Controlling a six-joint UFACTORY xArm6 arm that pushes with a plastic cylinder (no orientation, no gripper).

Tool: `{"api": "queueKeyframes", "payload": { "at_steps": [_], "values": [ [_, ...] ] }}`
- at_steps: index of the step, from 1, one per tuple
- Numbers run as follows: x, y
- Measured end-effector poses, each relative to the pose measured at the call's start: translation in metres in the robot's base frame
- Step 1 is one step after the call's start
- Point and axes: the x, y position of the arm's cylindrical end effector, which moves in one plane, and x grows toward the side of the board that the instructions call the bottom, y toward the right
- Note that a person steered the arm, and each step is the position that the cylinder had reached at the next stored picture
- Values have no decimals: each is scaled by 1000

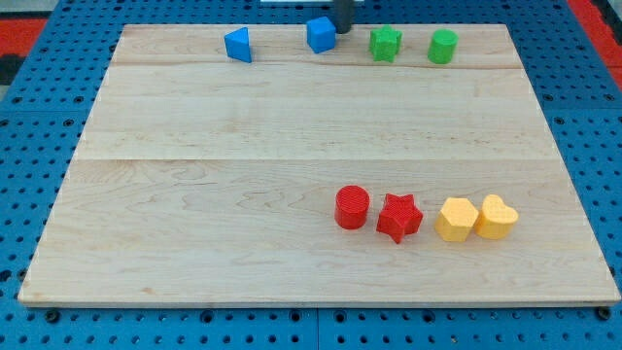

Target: Move the blue blocks towards the top left of the board

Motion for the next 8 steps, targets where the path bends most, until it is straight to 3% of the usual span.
{"api": "queueKeyframes", "payload": {
  "at_steps": [1,5,8],
  "values": [
    [1,-46],
    [18,-20],
    [18,-56]
  ]
}}
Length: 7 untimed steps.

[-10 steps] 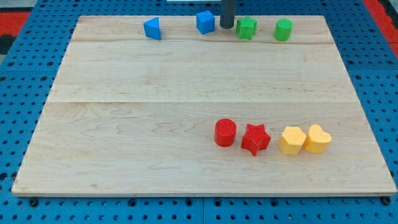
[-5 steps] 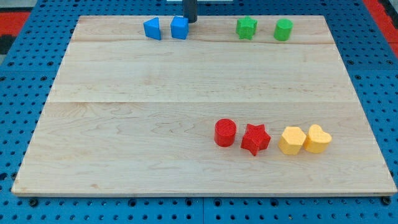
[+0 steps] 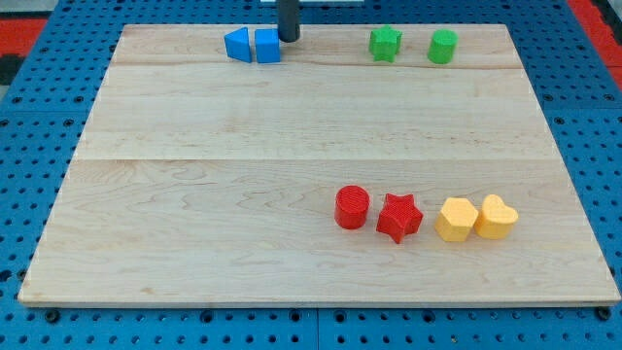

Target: Move the blue blocks towards the top left of the board

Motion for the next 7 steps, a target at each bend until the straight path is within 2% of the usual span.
{"api": "queueKeyframes", "payload": {
  "at_steps": [1,4,6,7],
  "values": [
    [0,-26],
    [21,-23],
    [25,-99],
    [34,-65]
  ]
}}
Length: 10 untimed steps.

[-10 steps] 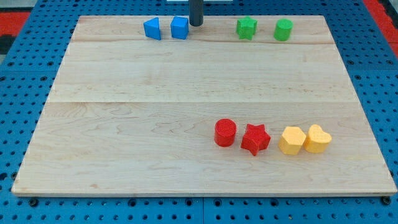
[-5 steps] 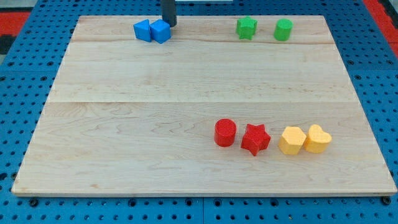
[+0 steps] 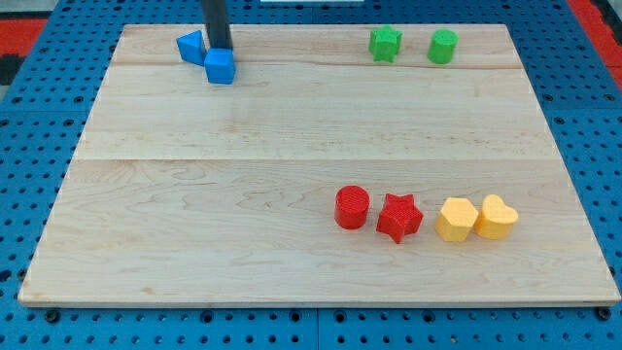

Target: Move the blue blocks towards the top left of the board

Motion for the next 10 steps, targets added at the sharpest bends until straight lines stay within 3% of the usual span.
{"api": "queueKeyframes", "payload": {
  "at_steps": [1,2,3,5,6,7,10],
  "values": [
    [24,17],
    [54,2],
    [53,-38],
    [5,-92],
    [6,-33],
    [-48,3],
    [-43,-49]
  ]
}}
